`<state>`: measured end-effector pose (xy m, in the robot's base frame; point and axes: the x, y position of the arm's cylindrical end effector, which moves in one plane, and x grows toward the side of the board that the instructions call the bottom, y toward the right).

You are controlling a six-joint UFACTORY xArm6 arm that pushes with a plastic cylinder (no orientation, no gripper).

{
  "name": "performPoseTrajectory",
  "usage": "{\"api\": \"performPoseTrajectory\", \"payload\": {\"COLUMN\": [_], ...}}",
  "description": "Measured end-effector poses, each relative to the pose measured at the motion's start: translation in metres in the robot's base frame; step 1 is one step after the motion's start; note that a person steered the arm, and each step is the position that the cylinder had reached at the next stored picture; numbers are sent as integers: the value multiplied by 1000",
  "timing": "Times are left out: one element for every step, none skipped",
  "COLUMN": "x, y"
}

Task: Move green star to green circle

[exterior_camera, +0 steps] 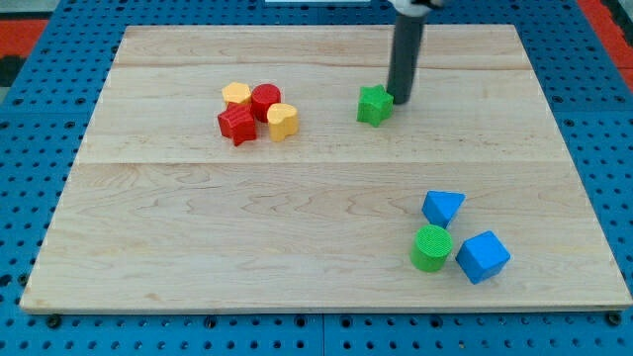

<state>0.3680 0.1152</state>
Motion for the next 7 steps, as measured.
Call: {"api": "performPoseTrajectory", "payload": {"x": [46, -8, -73, -19, 63, 30, 28], "y": [2, 29, -7, -37, -33, -19, -70]}}
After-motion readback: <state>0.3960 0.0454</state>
